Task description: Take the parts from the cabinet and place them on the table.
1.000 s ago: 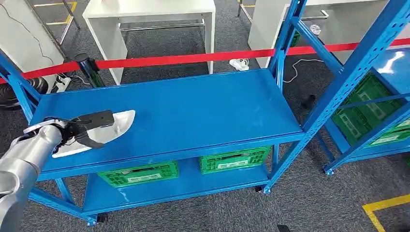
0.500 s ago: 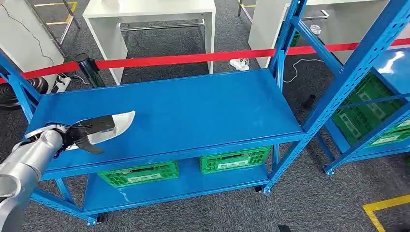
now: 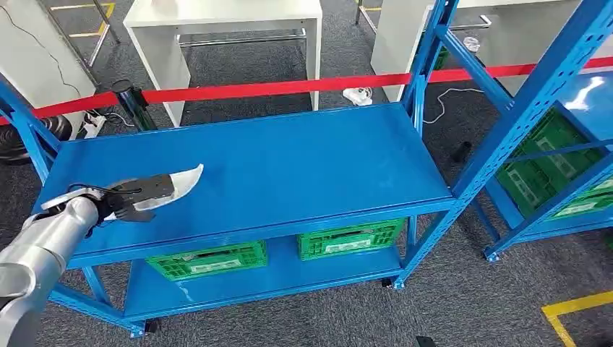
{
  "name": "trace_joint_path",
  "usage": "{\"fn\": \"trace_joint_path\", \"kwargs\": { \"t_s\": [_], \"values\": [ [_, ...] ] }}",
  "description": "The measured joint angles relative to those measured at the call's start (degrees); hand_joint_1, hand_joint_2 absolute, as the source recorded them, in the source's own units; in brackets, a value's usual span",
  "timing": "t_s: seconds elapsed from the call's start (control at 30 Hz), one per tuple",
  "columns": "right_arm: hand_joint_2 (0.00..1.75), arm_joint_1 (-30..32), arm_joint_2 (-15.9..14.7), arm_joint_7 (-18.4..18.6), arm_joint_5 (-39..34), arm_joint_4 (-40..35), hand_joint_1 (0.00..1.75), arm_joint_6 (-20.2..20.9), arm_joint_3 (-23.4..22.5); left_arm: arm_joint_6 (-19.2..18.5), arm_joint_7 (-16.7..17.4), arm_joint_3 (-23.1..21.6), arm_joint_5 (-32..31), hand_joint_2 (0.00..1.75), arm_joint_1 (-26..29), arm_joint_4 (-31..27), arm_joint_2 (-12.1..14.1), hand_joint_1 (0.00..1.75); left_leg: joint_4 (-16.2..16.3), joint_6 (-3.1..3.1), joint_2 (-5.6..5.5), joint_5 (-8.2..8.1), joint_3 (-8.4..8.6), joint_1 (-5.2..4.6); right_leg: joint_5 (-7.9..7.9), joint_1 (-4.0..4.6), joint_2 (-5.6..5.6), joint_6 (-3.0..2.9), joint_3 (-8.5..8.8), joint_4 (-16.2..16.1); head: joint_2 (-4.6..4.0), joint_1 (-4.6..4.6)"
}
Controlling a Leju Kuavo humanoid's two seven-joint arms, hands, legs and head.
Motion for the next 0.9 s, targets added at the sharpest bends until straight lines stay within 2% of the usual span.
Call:
{"fn": "trace_joint_path", "kwargs": {
  "t_s": [0.27, 0.9],
  "values": [
    [0.00, -0.03, 0.00, -0.02, -0.18, 0.00, 0.00, -0.13, -0.37, 1.64, 0.24, -0.50, -0.52, 1.75, -0.01, -0.24, -0.79, 1.75, 0.00, 0.00, -0.01, 0.00, 0.06, 0.00, -0.02, 0.00, 0.00, 0.01, 0.04, 0.00, 0.00, 0.00],
    [0.00, -0.02, 0.00, 0.04, -0.20, 0.00, 0.00, -0.26, -0.70, 2.47, 0.02, -0.70, -0.59, 1.75, -0.53, -0.61, -1.22, 1.75, 0.00, 0.00, 0.01, 0.00, 0.23, 0.00, -0.02, 0.00, 0.00, 0.01, 0.20, 0.00, 0.00, 0.00]
  ]
}}
